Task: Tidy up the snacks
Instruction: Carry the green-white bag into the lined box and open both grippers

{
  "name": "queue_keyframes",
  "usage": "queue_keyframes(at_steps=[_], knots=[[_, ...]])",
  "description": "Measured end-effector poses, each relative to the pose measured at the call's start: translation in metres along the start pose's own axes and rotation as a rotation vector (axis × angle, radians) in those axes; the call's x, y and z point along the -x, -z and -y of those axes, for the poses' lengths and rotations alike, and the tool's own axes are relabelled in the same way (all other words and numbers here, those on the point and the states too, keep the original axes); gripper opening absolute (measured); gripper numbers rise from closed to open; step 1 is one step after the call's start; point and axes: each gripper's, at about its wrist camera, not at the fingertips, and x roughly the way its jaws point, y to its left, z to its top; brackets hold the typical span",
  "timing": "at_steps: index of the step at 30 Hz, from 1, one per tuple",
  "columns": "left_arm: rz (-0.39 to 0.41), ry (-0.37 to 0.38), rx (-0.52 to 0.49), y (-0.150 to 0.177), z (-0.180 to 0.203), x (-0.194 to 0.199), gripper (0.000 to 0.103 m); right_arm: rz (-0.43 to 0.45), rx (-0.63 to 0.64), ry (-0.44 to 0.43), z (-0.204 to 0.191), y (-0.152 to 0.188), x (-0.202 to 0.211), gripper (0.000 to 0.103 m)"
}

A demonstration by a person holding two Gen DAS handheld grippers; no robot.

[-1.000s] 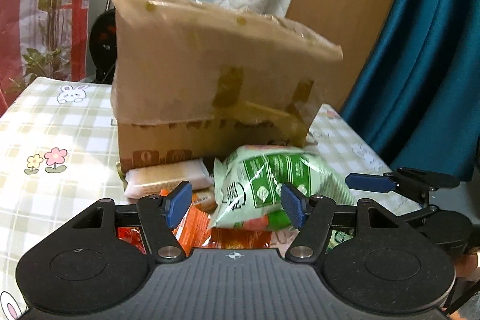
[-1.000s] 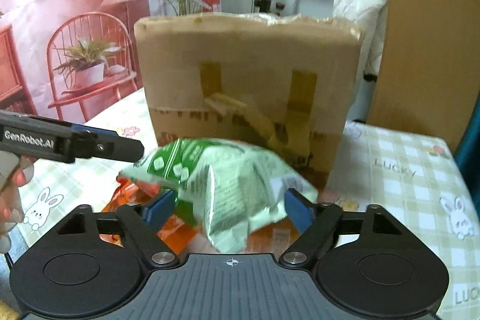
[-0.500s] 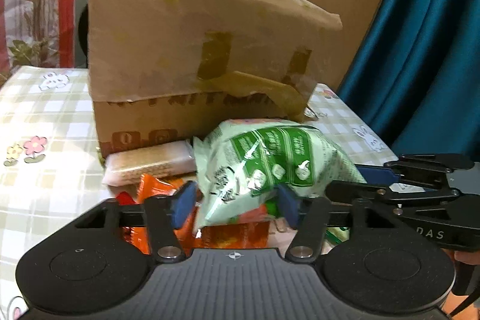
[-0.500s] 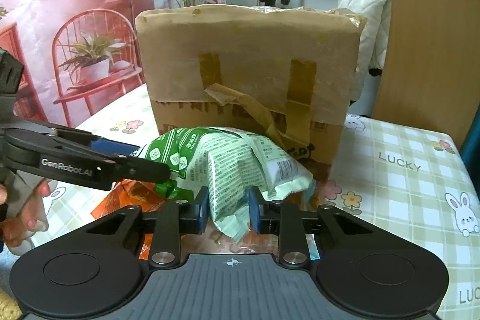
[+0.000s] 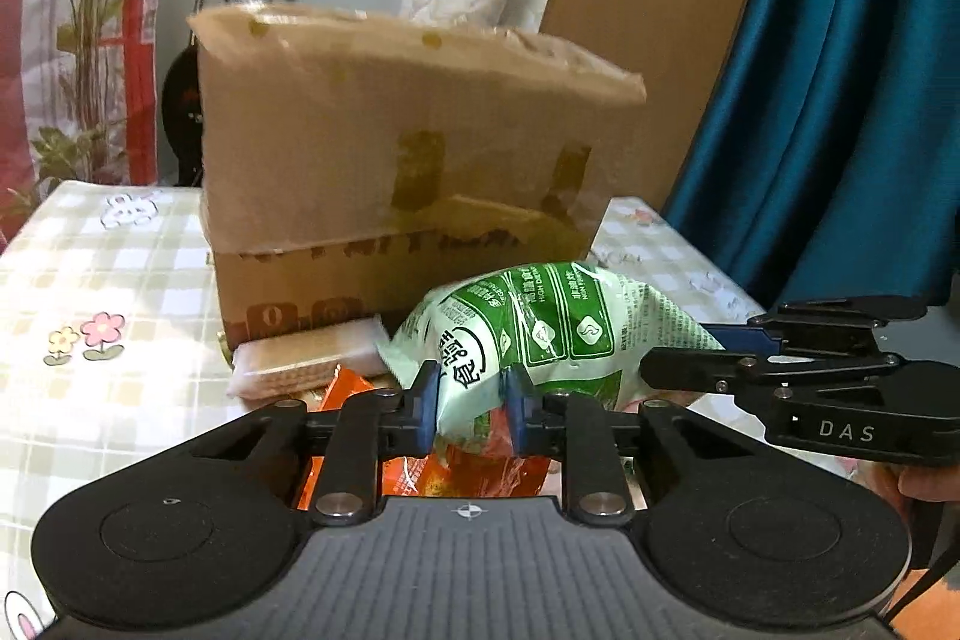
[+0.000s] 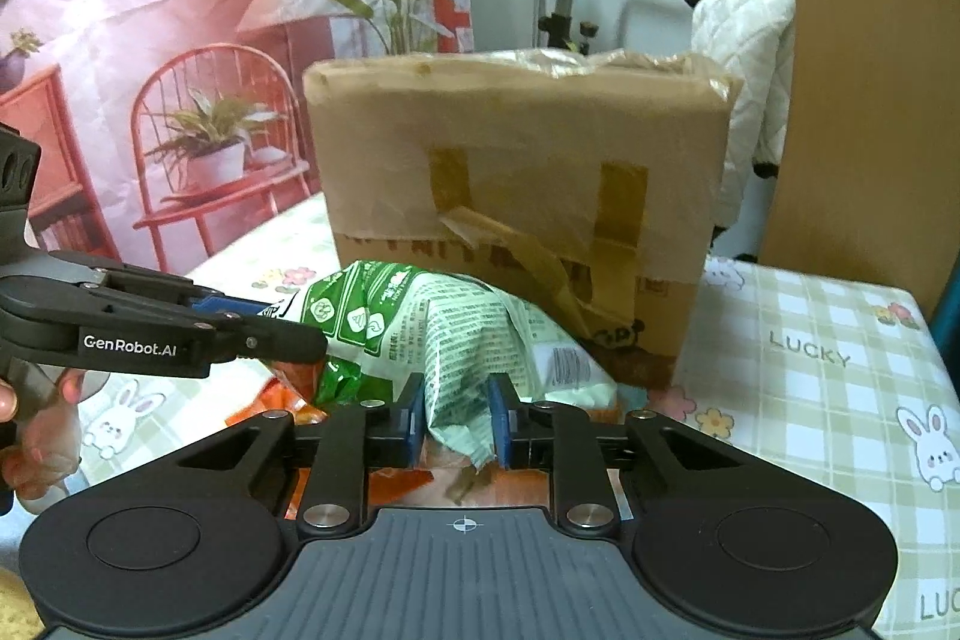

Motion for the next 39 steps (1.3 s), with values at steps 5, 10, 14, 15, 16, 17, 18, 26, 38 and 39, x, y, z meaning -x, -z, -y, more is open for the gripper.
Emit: queue_keyframes(at_steps=[5,10,14,15,16,17,18,26,38,39], knots=[[0.063,-0.014,0.003,-0.008,0.003,0.024,0.022,0.033,0.02,-0.021,-0.009,-0.011,0.011,0.018],[0.127,-0.026,-0.008,-0.019,0.004,0.043,0.021,0.073,0.064,-0.041,-0.017,-0.027,0.023,0.017],[0.189,-0.026,-0.025,-0.033,0.008,0.056,0.021,0.122,0.094,-0.046,-0.022,-0.047,0.036,0.017],[0.208,-0.026,-0.032,-0.038,0.01,0.06,0.021,0.134,0.103,-0.045,-0.023,-0.052,0.039,0.017],[0.226,-0.027,-0.039,-0.044,0.01,0.063,0.021,0.149,0.111,-0.044,-0.024,-0.057,0.043,0.017],[0.248,-0.028,-0.047,-0.05,0.011,0.067,0.021,0.168,0.124,-0.043,-0.025,-0.065,0.048,0.017],[0.267,-0.029,-0.055,-0.057,0.014,0.07,0.021,0.183,0.134,-0.042,-0.025,-0.071,0.051,0.016],[0.422,-0.046,-0.13,-0.117,0.027,0.081,0.021,0.325,0.245,-0.015,-0.023,-0.139,0.072,0.016],[0.42,-0.065,-0.148,-0.195,0.003,0.017,0.021,0.359,0.347,-0.014,0.02,-0.214,0.009,0.016],[0.406,-0.075,-0.154,-0.198,0.001,0.006,0.021,0.346,0.34,-0.014,0.027,-0.218,-0.002,0.016]])
